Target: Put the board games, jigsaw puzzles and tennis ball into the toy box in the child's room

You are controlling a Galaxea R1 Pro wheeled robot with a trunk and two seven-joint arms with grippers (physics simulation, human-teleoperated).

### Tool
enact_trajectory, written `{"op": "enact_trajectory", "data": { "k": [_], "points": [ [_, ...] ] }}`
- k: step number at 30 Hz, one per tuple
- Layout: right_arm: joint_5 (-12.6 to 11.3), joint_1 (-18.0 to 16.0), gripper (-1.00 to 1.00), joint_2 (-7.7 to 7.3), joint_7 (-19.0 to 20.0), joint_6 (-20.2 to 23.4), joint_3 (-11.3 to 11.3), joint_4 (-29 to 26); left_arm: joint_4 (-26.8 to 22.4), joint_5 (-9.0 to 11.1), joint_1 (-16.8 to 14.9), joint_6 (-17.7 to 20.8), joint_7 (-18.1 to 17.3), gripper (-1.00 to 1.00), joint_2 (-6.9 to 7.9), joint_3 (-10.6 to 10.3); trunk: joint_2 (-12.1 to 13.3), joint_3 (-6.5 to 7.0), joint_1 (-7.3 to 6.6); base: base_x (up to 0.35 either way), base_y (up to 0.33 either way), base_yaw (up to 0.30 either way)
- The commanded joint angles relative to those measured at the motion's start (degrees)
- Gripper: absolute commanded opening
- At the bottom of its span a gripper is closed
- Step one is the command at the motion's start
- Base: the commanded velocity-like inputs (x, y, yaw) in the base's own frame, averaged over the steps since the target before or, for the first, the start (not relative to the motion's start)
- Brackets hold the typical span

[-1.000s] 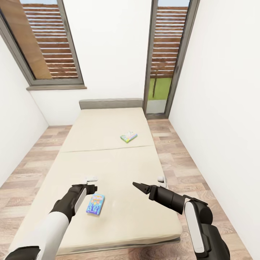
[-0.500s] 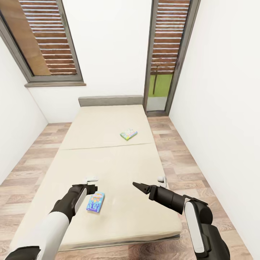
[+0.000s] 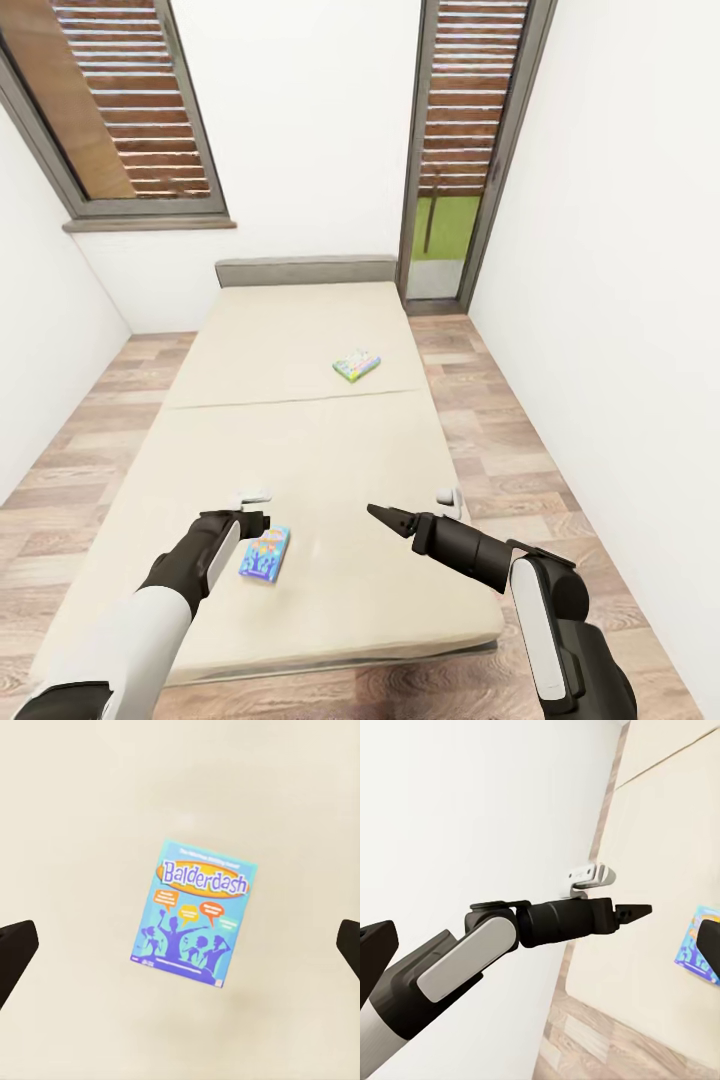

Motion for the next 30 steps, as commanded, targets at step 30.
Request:
{"op": "enact_trajectory", "data": {
  "k": [30],
  "points": [
    [0.12, -0.12, 1.0, 0.05, 0.25, 0.25, 0.45, 0.01, -0.18, -0.01, 0.01, 0.22, -0.09, 1.0, 0.02, 0.25, -0.11, -2.94, 0.03, 0.0, 0.0, 0.0]
  ]
}}
